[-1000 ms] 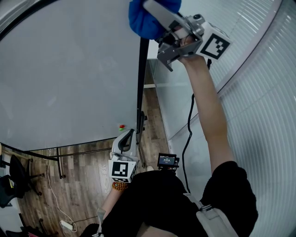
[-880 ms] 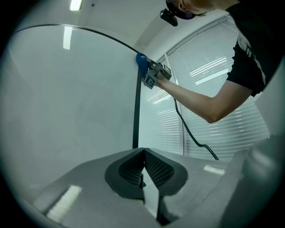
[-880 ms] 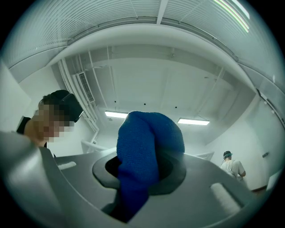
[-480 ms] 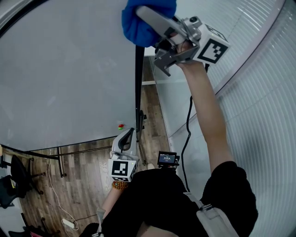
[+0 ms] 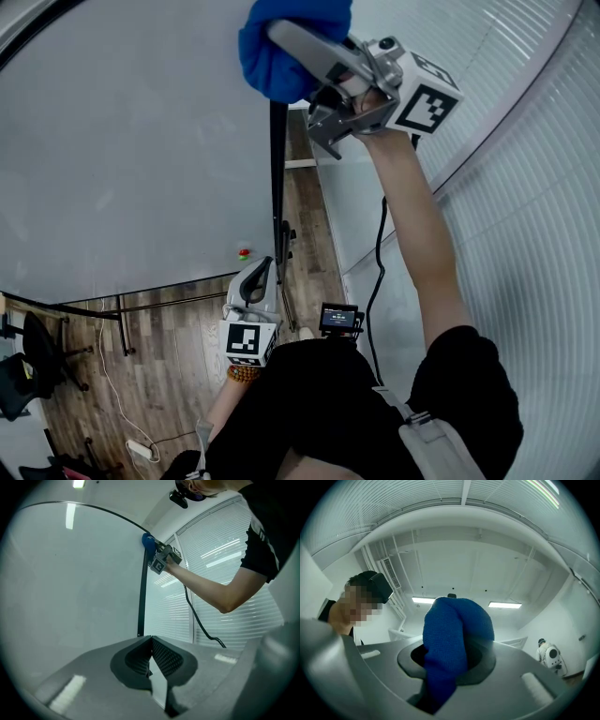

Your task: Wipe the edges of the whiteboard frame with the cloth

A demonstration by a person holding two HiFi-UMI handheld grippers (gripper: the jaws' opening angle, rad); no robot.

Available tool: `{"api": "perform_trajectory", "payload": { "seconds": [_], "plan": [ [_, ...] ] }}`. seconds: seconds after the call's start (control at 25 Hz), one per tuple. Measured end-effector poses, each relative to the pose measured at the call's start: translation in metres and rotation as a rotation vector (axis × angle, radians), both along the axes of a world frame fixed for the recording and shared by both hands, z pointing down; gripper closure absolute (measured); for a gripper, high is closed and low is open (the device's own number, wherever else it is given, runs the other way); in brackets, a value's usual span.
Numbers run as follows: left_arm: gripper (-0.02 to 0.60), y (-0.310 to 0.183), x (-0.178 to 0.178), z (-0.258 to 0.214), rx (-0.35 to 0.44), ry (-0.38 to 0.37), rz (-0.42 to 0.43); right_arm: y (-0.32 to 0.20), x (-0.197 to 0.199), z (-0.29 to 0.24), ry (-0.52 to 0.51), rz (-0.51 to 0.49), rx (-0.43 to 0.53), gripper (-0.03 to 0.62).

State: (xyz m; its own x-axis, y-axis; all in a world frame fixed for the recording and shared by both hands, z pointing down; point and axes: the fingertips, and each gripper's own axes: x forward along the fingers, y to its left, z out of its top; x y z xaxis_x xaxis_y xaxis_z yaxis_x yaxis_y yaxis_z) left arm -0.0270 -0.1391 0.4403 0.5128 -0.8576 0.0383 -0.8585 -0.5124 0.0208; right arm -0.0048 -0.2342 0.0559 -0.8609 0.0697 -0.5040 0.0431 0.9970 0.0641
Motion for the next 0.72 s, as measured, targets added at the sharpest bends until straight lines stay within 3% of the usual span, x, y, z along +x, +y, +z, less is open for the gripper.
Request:
{"api": "perform_trajectory", "payload": {
  "seconds": [0.72],
  "plan": [
    [0.580, -0.003, 0.003, -0.014, -0.019, 0.004, -0.005, 0.000, 0.002, -0.002, -0.017, -0.001, -0.007, 0.476]
  ]
}}
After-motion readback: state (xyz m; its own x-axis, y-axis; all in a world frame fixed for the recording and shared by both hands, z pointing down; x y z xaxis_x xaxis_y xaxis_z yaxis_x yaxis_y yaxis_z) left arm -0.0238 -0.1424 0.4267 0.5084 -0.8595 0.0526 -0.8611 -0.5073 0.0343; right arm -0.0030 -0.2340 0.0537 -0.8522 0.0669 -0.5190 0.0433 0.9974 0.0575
